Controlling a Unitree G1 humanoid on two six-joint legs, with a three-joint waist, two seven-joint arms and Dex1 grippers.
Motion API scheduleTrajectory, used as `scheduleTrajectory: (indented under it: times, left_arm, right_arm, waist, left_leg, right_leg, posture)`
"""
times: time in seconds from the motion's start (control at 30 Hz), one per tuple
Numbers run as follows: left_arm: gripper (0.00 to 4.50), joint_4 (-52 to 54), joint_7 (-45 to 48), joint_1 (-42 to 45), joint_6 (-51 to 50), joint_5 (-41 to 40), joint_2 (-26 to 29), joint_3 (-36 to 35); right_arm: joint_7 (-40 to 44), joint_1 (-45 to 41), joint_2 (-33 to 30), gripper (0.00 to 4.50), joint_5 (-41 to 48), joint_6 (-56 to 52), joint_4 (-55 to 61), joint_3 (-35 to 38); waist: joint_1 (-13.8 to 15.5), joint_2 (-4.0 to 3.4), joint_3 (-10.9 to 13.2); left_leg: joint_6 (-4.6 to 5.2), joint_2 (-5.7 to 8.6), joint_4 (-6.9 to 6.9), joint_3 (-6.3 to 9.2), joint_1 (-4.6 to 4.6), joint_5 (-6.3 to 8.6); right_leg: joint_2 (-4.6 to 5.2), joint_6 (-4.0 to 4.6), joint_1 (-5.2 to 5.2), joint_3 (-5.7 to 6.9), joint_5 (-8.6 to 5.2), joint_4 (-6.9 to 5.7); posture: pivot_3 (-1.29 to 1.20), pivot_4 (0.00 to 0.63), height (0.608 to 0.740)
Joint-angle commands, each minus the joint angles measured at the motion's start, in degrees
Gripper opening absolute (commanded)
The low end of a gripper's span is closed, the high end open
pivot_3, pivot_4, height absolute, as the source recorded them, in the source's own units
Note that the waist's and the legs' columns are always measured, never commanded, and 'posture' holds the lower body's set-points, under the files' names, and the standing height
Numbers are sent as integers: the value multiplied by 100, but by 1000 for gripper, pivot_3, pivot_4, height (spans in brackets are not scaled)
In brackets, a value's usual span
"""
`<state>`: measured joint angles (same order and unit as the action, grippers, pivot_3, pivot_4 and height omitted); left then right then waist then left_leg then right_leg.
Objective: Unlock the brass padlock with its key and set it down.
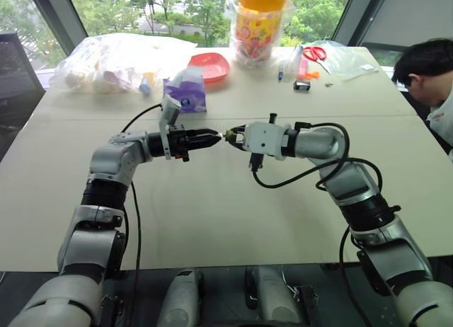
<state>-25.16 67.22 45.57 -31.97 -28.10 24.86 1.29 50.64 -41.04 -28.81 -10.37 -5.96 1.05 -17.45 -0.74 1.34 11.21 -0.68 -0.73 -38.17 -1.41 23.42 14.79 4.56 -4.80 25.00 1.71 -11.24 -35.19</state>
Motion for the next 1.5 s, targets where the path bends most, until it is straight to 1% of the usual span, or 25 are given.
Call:
scheduleTrajectory:
  times: [0.03, 0.13, 0.23, 0.27, 0.3, 0.47, 0.6, 0.73, 0.83, 0.97, 1.07, 1.1, 1.17, 1.23, 1.27, 1.3, 1.37, 1.4, 1.5]
  left_arm:
    - [1392, 103, 62, 89, 69, 30, 30, -63]
    - [1392, 93, 61, 85, 73, 30, 24, -90]
    - [613, 99, 48, 88, 62, 13, 4, -119]
    - [268, 105, 57, 83, 71, 25, 6, -112]
    - [110, 125, 59, 75, 65, 29, 2, -106]
    - [110, 222, 101, 34, 76, 96, 11, -33]
    - [110, 195, -33, 47, 353, 283, 0, -39]
    - [110, 159, -219, 50, 1437, 1027, 53, 295]
    - [110, 243, -122, 84, 1951, 1270, 81, 448]
    - [110, 109, -134, 52, 3007, 1915, 222, 771]
    - [110, -3, -102, 40, 3341, 2034, 255, 812]
    - [110, -12, -82, 33, 3354, 2018, 260, 803]
    - [110, -30, -120, 44, 2842, 1823, 235, 689]
    - [110, 32, 5, 66, 1689, 1203, 190, 423]
    - [110, 73, 102, 68, 1273, 932, 197, 314]
    - [359, 181, 406, 15, 656, 567, 320, 239]
    - [985, 349, 676, -75, 1, 206, 477, 160]
    - [1287, 358, 561, -69, -106, 166, 464, 96]
    - [2471, 358, 261, 28, -274, 32, 327, -134]
  right_arm:
    - [-20, -46, -11, 704, 48, -10, 284, 67]
    - [-11, -22, 7, 704, 53, -32, 334, 41]
    - [-3, -3, 19, 704, 59, -51, 377, 25]
    - [-3, -2, 25, 704, 58, -60, 387, 14]
    - [-4, 0, 31, 704, 58, -69, 396, 8]
    - [4, 2, 47, 704, 63, -76, 404, -7]
    - [33, 17, 57, 704, 85, -103, 429, -21]
    - [127, 57, 67, 704, 178, -244, 470, -26]
    - [200, 69, 94, 704, 280, -426, 513, 0]
    - [270, 70, 134, 704, 406, -661, 567, 54]
    - [302, 66, 165, 704, 489, -812, 616, 93]
    - [305, 63, 165, 704, 499, -834, 626, 96]
    - [282, 50, 161, 704, 497, -848, 628, 99]
    - [220, 33, 155, 704, 446, -796, 621, 94]
    - [191, 21, 150, 704, 414, -763, 614, 87]
    - [138, 1, 125, 704, 332, -654, 586, 68]
    - [75, -22, 89, 704, 232, -504, 550, 42]
    - [55, -33, 83, 704, 211, -455, 533, 36]
    - [20, -49, 81, 704, 190, -353, 504, 19]
  waist:
    - [0, 0, 0]
    - [0, 0, 0]
    - [0, 0, 0]
    - [0, 0, 0]
    - [1, 0, 0]
    - [0, 0, 0]
    - [1, 0, 0]
    - [14, 0, 0]
    - [12, 0, 0]
    - [5, 0, 0]
    - [9, 0, 0]
    - [10, 0, 0]
    - [9, 0, 0]
    - [10, 0, 0]
    - [3, 0, 0]
    - [0, 0, 0]
    - [-42, 0, 0]
    - [-48, 0, 0]
    - [10, 0, 0]
  left_leg:
    - [0, 0, 0, 0, 0, 0]
    - [0, 0, 0, 0, 0, 0]
    - [0, 0, 0, 1, 0, 0]
    - [0, 0, 0, 0, 0, 0]
    - [0, 0, 0, 0, 0, 0]
    - [0, 0, 0, 0, 0, 0]
    - [0, 0, 0, 0, 0, 0]
    - [0, 0, 0, 1, 0, 0]
    - [0, 1, 0, -1, 0, 0]
    - [0, 0, 0, -1, -1, 0]
    - [0, 0, 0, -1, -1, 0]
    - [0, 0, 0, -1, -1, 0]
    - [0, 0, 0, -1, 0, 0]
    - [0, 0, -1, -1, 0, 0]
    - [0, 0, -1, -1, 0, 0]
    - [0, 0, -2, 0, 1, 0]
    - [1, -1, -1, 1, 0, 0]
    - [1, -1, 0, -1, 0, 0]
    - [1, -4, 0, 6, -1, 0]
  right_leg:
    - [0, 0, 0, 0, 0, 0]
    - [0, 0, 0, 0, 0, 0]
    - [0, 0, 0, 0, 0, 0]
    - [0, 0, 0, 0, 0, 0]
    - [0, 0, 0, 0, 0, 0]
    - [0, 0, 0, 0, 0, 0]
    - [0, 0, 0, 0, 0, 0]
    - [0, 0, 0, 0, 0, 0]
    - [1, 1, -1, 0, 0, 0]
    - [0, 1, 0, 0, 0, 0]
    - [0, 1, 0, 0, 0, -1]
    - [0, 1, 0, 0, 0, -1]
    - [0, 1, 0, 0, 0, -1]
    - [0, 0, 0, 0, 0, -1]
    - [0, 0, 0, 0, 0, -2]
    - [0, -1, 0, 0, 0, -2]
    - [-2, -3, 1, 0, -1, -4]
    - [-2, -3, 4, 0, -1, -5]
    - [-5, -4, 3, 3, -1, -11]
  posture:
    - [0, 150, 740]
    - [0, 150, 740]
    - [0, 150, 740]
    - [0, 150, 740]
    - [0, 150, 740]
    - [0, 150, 740]
    - [0, 150, 740]
    - [0, 150, 740]
    - [0, 150, 740]
    - [0, 150, 740]
    - [0, 150, 740]
    - [0, 150, 740]
    - [0, 150, 740]
    - [0, 150, 740]
    - [0, 150, 740]
    - [0, 150, 740]
    - [0, 150, 740]
    - [0, 150, 740]
    - [0, 150, 740]
